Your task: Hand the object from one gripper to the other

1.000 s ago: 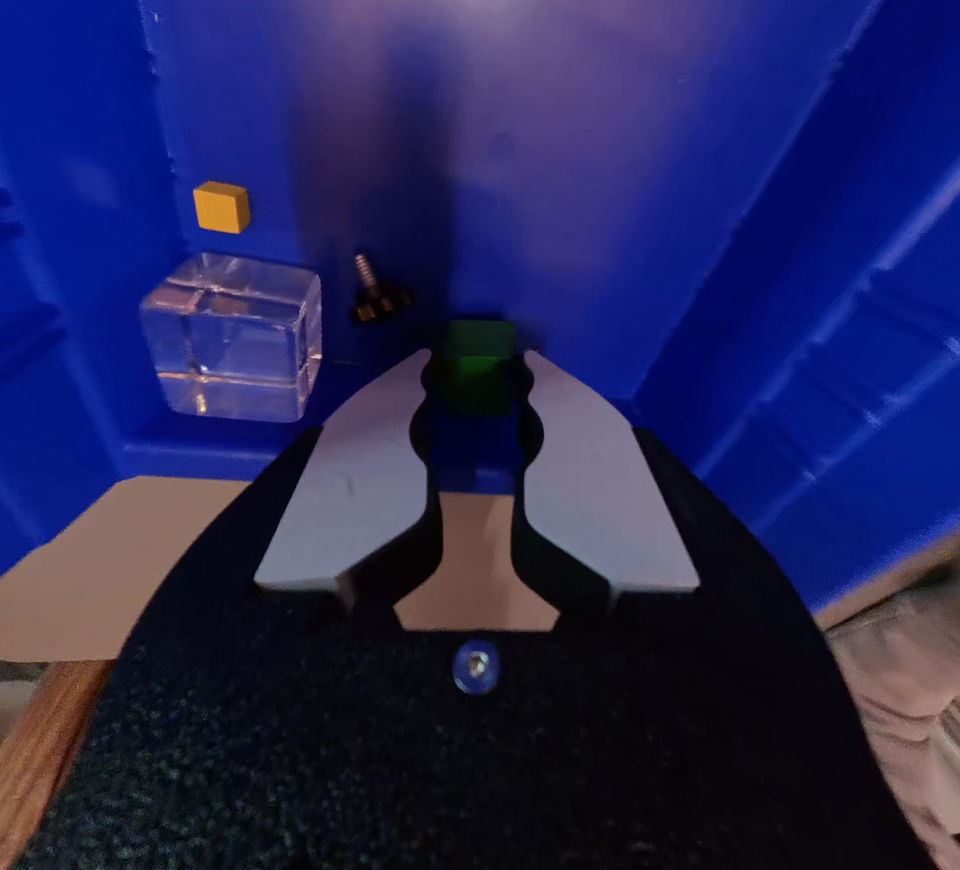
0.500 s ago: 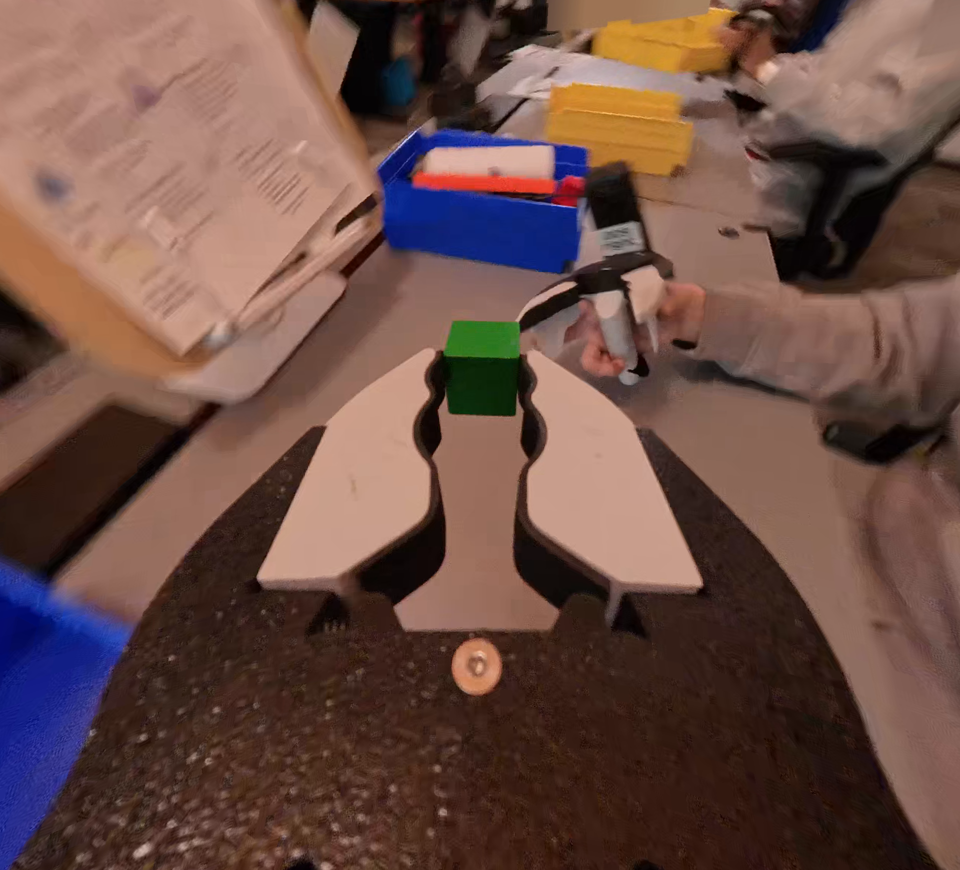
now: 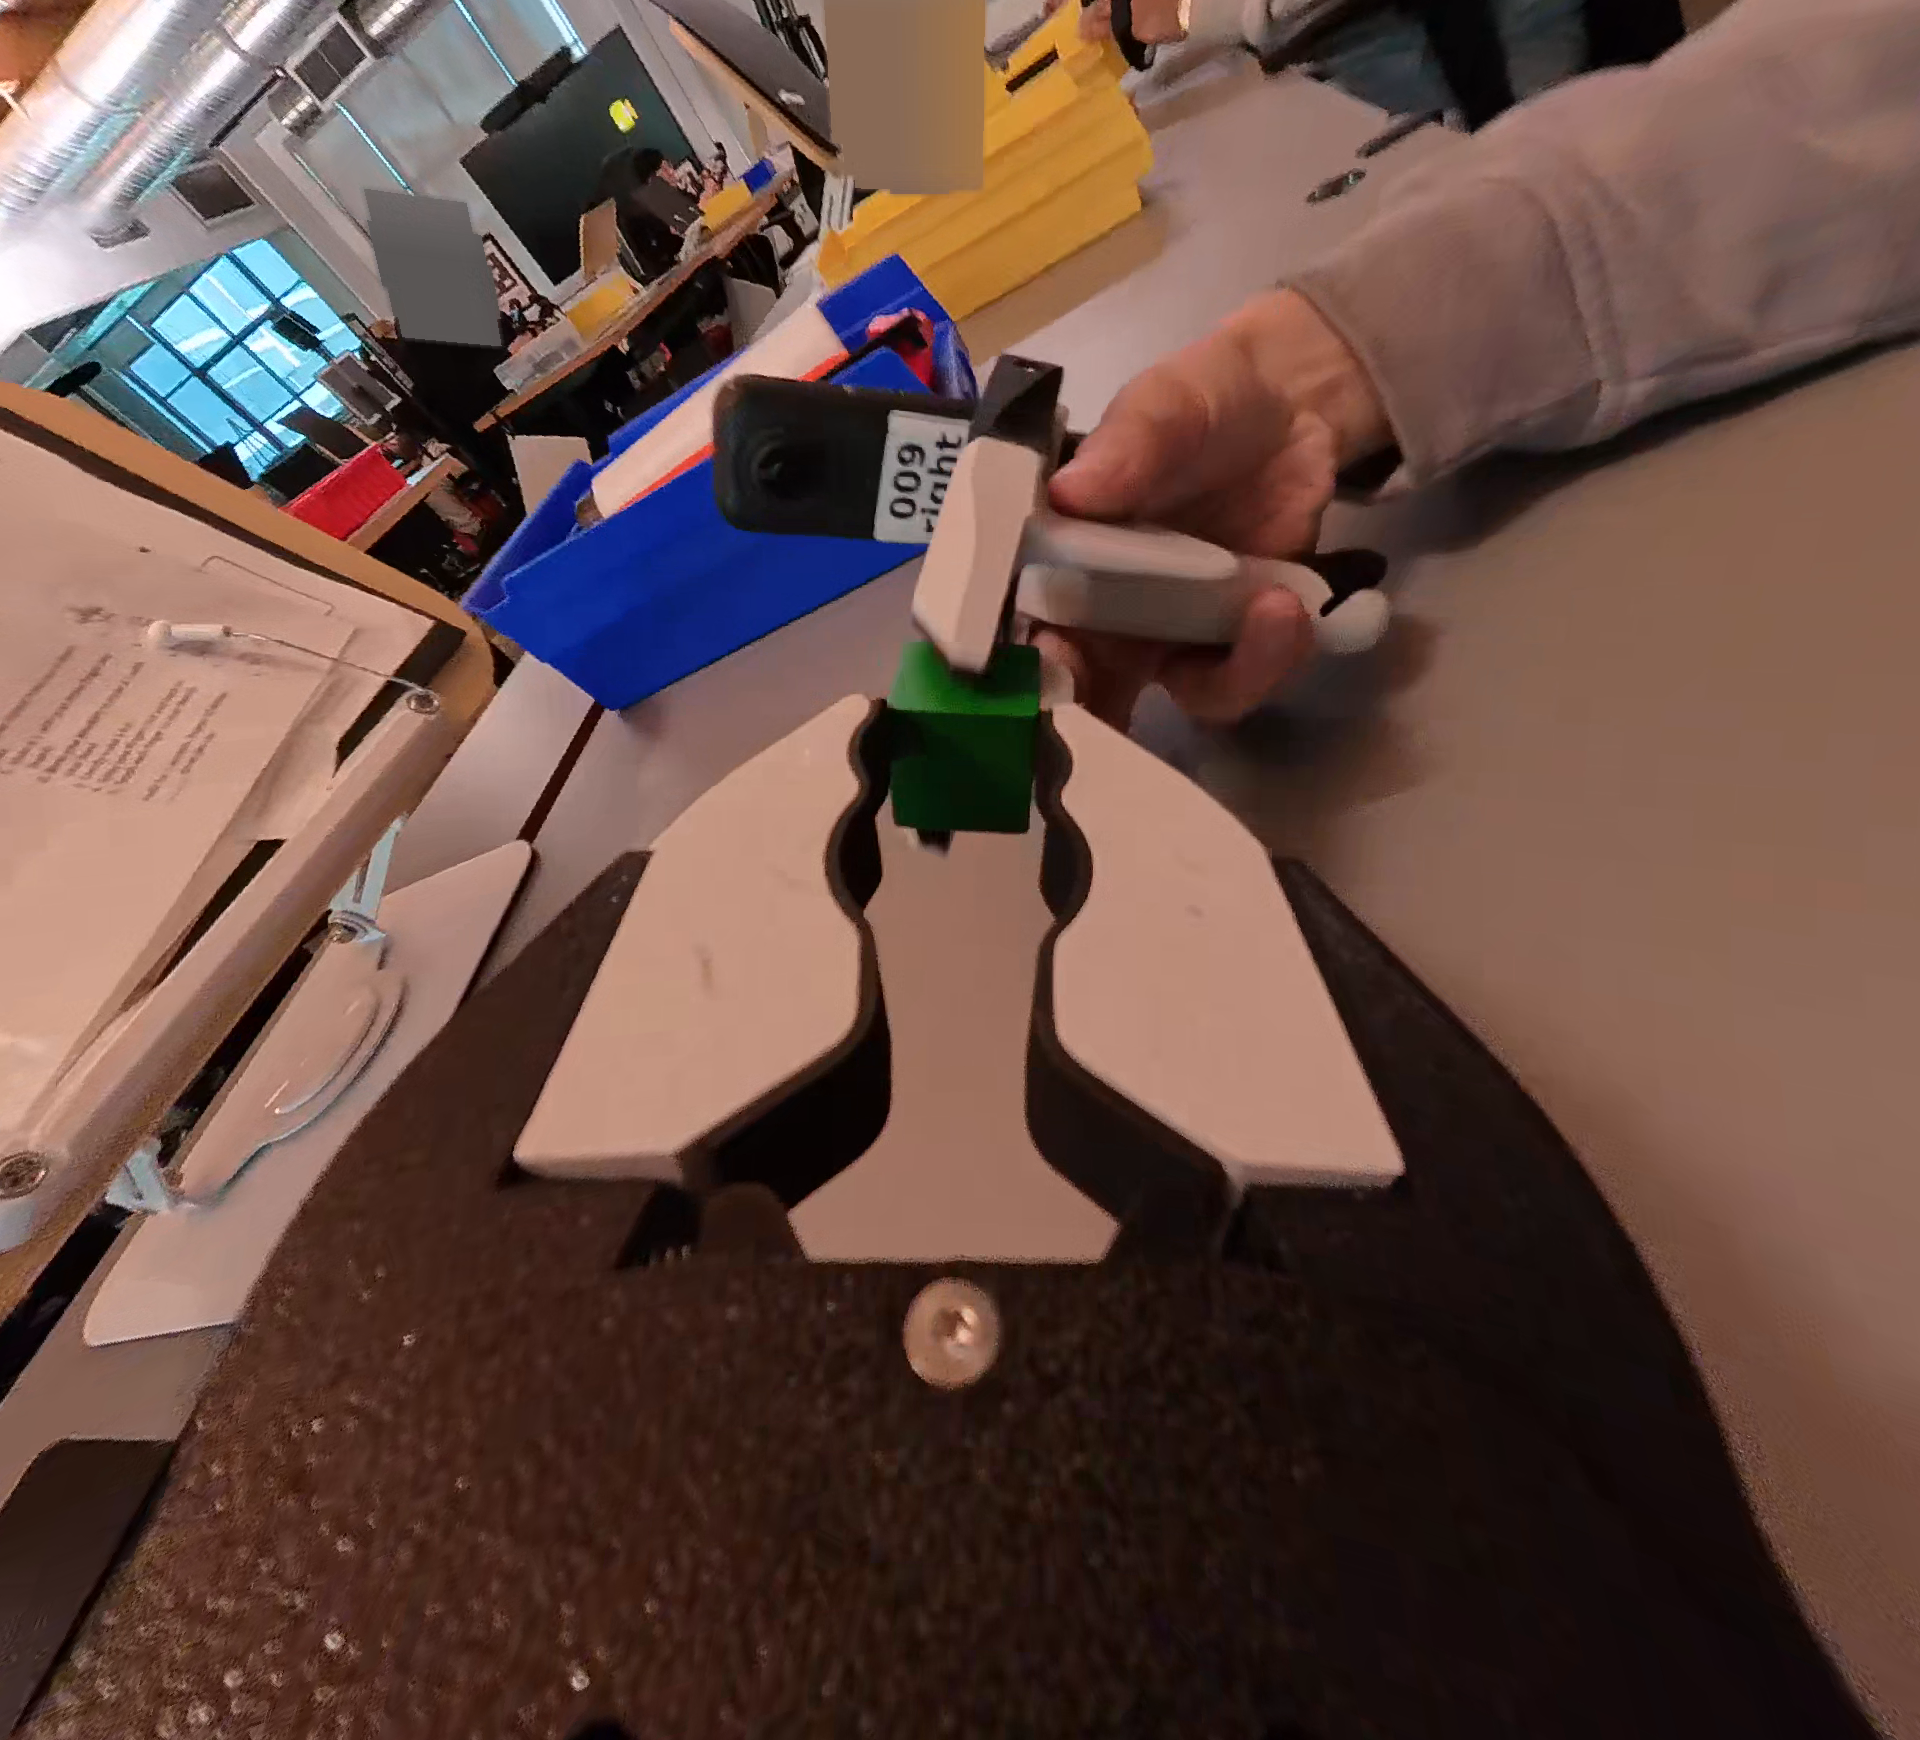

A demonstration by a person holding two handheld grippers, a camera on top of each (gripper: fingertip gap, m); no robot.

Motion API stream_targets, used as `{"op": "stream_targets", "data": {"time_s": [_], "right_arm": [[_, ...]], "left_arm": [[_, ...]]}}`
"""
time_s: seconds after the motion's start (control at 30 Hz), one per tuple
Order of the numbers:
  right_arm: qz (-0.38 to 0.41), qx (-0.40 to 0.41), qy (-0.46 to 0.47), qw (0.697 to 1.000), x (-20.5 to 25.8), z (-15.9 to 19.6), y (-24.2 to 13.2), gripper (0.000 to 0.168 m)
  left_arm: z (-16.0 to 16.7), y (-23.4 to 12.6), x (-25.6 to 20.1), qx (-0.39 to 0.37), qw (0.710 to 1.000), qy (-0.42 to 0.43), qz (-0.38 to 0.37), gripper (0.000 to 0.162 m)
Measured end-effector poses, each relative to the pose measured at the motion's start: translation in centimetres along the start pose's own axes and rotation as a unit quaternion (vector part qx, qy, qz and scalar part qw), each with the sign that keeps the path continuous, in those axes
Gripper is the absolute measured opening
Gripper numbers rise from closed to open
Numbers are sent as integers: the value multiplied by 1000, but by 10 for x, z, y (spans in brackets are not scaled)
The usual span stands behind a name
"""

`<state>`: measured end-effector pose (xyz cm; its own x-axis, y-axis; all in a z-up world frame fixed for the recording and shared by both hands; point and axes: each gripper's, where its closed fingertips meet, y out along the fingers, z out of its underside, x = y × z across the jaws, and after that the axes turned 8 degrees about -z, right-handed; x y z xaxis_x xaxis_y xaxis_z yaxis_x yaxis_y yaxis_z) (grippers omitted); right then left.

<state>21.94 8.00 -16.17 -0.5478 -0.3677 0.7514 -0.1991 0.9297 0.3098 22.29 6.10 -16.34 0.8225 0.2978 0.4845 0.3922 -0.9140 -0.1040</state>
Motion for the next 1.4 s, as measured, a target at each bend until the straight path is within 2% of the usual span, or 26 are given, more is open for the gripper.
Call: {"op": "stream_targets", "data": {"time_s": [0.1, 0.2, 0.23, 0.3, 0.33, 0.4, 0.47, 0.5, 0.57, 0.6, 0.63, 0.7, 0.8, 0.83, 0.9, 0.93, 0.97, 1.0, 1.03, 1.07, 1.1, 1.13, 1.2, 1.3, 1.33, 1.4], "right_arm": [[18, 29, -16, 999, -7, 5, -1, 30], [64, 17, -77, 995, -15, -6, -4, 29], [103, 11, -119, 987, -21, -12, -7, 29], [216, 2, -242, 946, -32, -31, -21, 29], [263, 11, -315, 912, -31, -38, -28, 29], [353, 60, -470, 807, -27, -50, -38, 29], [405, 133, -597, 680, -20, -51, -39, 29], [432, 176, -645, 605, -20, -51, -40, 29], [459, 262, -713, 461, -23, -49, -40, 29], [464, 293, -732, 405, -26, -47, -38, 29], [461, 317, -743, 369, -29, -44, -35, 29], [451, 352, -752, 327, -37, -39, -29, 29], [435, 377, -762, 296, -42, -32, -21, 29], [431, 378, -764, 296, -43, -30, -19, 29], [432, 370, -763, 308, -42, -30, -19, 29], [428, 355, -762, 332, -40, -30, -18, 29], [421, 332, -755, 377, -37, -29, -17, 28], [407, 306, -739, 441, -34, -28, -17, 32], [386, 268, -713, 520, -29, -28, -16, 48], [358, 221, -669, 613, -22, -27, -15, 72], [318, 190, -598, 711, -17, -24, -14, 82], [269, 168, -523, 791, -11, -20, -14, 80], [189, 97, -401, 891, 3, -25, -14, 80], [87, 7, -208, 974, 13, -29, -12, 75], [47, -11, -133, 990, 15, -27, -10, 73], [-18, -20, -27, 999, 18, -19, -7, 58]], "left_arm": [[8, -1, -3, 12, 1000, 13, -1, 26], [19, 0, 5, 32, 998, -36, -42, 29], [23, 0, 10, 35, 995, -62, -65, 31], [23, -2, 17, 29, 987, -132, -91, 51], [20, -2, 17, 19, 979, -184, -82, 56], [22, -2, 24, 25, 949, -303, -82, 57], [25, 0, 27, 37, 913, -399, -77, 56], [27, 2, 27, 49, 898, -431, -74, 56], [30, 6, 20, 73, 889, -448, -64, 56], [33, 8, 18, 88, 889, -443, -72, 59], [35, 10, 16, 98, 892, -433, -81, 62], [38, 14, 16, 110, 897, -416, -104, 61], [42, 16, 16, 121, 906, -383, -135, 44], [45, 14, 17, 130, 911, -363, -144, 31], [44, 14, 16, 126, 924, -333, -140, 27], [42, 13, 17, 116, 926, -334, -134, 27], [39, 13, 16, 101, 928, -336, -125, 27], [36, 13, 16, 83, 930, -339, -112, 27], [32, 11, 16, 61, 932, -345, -98, 27], [26, 8, 17, 34, 933, -348, -79, 26], [18, 4, 18, -1, 937, -344, -63, 27], [11, -1, 21, -33, 939, -337, -59, 26], [3, -10, 23, -76, 948, -303, -52, 26], [-4, -14, 15, -98, 977, -184, -53, 27], [-7, -14, 11, -99, 981, -159, -48, 27], [-11, -11, 4, -102, 985, -131, -39, 27]]}}
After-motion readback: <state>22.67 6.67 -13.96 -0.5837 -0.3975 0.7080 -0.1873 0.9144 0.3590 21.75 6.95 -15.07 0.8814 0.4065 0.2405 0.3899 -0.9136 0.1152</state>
